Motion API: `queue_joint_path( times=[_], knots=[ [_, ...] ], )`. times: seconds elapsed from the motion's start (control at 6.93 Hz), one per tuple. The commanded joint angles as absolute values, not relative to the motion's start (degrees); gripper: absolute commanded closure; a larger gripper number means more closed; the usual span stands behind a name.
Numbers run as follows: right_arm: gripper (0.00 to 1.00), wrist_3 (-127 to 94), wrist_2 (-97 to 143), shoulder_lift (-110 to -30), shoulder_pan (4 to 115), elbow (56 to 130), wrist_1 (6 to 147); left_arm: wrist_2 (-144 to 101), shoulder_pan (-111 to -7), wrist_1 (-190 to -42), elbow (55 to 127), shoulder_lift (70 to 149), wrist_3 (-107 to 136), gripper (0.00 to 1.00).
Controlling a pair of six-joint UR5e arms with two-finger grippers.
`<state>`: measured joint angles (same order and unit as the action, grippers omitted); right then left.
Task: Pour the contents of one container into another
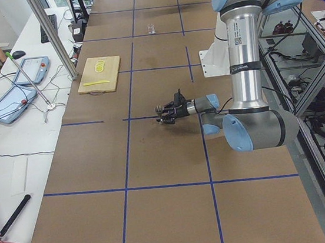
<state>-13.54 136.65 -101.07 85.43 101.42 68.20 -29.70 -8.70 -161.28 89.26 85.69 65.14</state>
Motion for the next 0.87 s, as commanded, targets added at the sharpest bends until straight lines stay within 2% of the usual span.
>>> queue_joint_path(
  times=[0.0,0.14,0.29,0.43,0.72],
  knots=[
    [0.0,-13.54,136.58,-101.07,85.43,101.43,68.12,-29.71,-8.79,-161.28,89.38,85.61,65.13,0.59],
    [0.0,-13.54,136.58,-101.07,85.43,101.43,68.2,-29.79,-8.88,-161.28,89.56,85.52,64.95,0.78],
    [0.0,-13.54,136.67,-101.07,85.43,101.43,68.2,-29.71,-8.96,-161.37,89.65,85.6,63.3,0.93],
    [0.0,-13.71,136.76,-101.07,85.43,101.34,68.2,-29.71,-9.31,-161.45,90.87,85.52,61.37,1.0],
    [0.0,-13.71,136.76,-101.07,85.43,101.86,68.12,-29.62,-9.58,-161.46,93.15,85.52,61.35,1.0]
  ],
)
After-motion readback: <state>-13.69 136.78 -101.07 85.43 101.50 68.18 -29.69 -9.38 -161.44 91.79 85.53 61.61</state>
